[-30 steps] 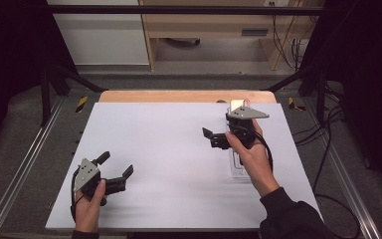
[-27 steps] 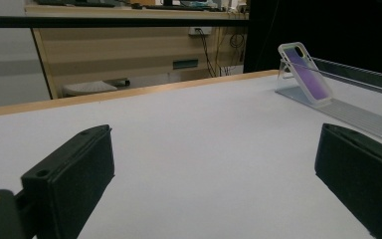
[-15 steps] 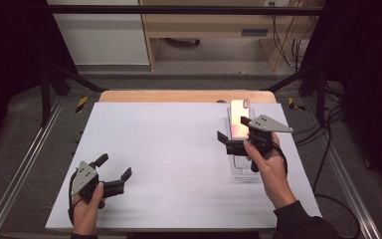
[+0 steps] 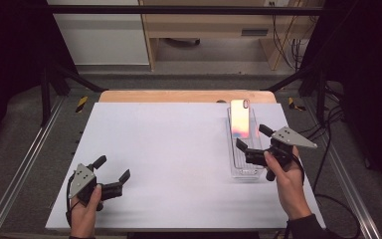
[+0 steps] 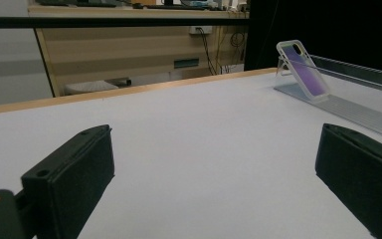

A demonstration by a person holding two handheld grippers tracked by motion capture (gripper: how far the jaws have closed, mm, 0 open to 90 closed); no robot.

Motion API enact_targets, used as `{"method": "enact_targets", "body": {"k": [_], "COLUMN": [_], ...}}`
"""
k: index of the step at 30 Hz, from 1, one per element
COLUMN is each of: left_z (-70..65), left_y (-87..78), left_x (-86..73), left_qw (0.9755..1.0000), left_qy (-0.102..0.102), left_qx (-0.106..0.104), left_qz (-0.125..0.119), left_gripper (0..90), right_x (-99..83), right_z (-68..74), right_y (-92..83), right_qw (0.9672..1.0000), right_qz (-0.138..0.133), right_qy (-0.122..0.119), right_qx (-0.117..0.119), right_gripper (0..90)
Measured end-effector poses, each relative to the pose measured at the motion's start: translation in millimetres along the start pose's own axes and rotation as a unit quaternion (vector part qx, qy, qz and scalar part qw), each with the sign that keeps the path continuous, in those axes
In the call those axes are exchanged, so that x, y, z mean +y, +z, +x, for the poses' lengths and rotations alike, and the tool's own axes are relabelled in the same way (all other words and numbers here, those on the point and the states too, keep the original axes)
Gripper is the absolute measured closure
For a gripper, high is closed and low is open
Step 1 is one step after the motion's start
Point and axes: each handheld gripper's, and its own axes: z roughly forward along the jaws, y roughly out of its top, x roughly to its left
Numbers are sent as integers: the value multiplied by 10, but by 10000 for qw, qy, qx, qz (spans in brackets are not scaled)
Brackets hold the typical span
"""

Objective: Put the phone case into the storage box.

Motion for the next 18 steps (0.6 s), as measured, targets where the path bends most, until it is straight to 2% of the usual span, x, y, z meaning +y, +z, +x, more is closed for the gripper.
{"method": "enact_targets", "body": {"k": [6, 11, 18], "left_z": [7, 24, 50], "left_y": [-5, -16, -32], "left_x": [1, -2, -4], "left_qw": [10000, 10000, 10000], "left_qy": [4, -2, -11], "left_qx": [10, -3, -15], "left_qz": [-8, -19, -8], "left_gripper": [16, 16, 16], "right_x": [-60, -136, -258], "right_z": [-93, -162, -248], "right_y": [-130, -211, -316], "right_qw": [9998, 9994, 9991], "right_qz": [-107, -103, -150], "right_qy": [-89, -259, -313], "right_qx": [-121, -194, -227], "right_gripper": [37, 37, 37]}}
